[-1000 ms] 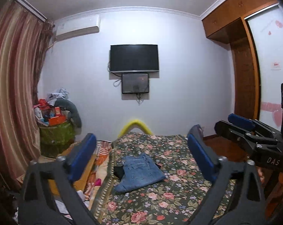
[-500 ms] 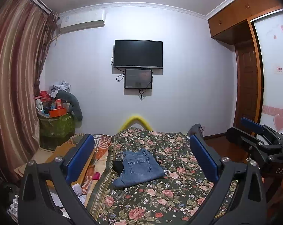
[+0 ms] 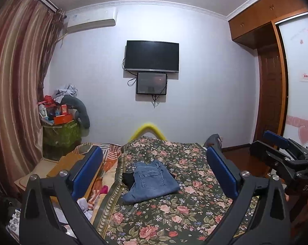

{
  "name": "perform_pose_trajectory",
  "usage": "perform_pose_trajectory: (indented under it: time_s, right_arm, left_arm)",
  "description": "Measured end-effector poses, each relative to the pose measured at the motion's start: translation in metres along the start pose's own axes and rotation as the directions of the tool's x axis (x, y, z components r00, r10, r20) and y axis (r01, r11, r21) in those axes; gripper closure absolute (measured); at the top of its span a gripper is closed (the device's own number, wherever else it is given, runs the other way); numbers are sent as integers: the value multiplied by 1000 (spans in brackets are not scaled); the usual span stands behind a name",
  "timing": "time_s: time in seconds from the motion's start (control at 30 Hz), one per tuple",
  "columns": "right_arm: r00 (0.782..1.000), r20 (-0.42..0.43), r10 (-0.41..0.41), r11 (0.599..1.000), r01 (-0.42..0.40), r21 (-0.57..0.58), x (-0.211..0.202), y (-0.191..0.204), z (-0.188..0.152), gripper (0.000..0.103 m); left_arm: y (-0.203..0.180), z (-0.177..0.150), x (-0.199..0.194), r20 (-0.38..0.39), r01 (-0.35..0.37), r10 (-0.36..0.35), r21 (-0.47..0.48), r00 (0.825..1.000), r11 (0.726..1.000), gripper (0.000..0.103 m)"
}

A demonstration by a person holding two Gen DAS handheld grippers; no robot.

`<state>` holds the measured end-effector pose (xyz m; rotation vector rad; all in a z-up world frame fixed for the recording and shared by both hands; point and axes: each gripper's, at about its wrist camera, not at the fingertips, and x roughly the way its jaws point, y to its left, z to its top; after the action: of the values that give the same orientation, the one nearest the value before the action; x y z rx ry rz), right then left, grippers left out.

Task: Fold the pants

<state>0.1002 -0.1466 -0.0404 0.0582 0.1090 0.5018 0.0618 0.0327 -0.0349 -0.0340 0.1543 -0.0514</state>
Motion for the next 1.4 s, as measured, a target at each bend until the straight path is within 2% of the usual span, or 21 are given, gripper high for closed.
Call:
perform_pose_trajectory:
  time_s: [1.07, 1.27, 1.4]
  right_arm:
    - [1000, -24, 5, 1000, -5, 18, -1, -3, 1, 0]
    - [1000, -24, 0, 1000, 1, 22, -1, -3, 0, 0]
    - [1000, -23, 0, 1000, 1, 25, -2, -4, 0, 0]
  left_arm:
    - [-2, -4, 3, -14, 29, -29, 23, 999, 999, 0]
    - [-4, -4, 5, -35, 64, -63, 28, 997, 998, 0]
    - [-5, -5, 6, -37, 62, -60, 33, 997, 998, 0]
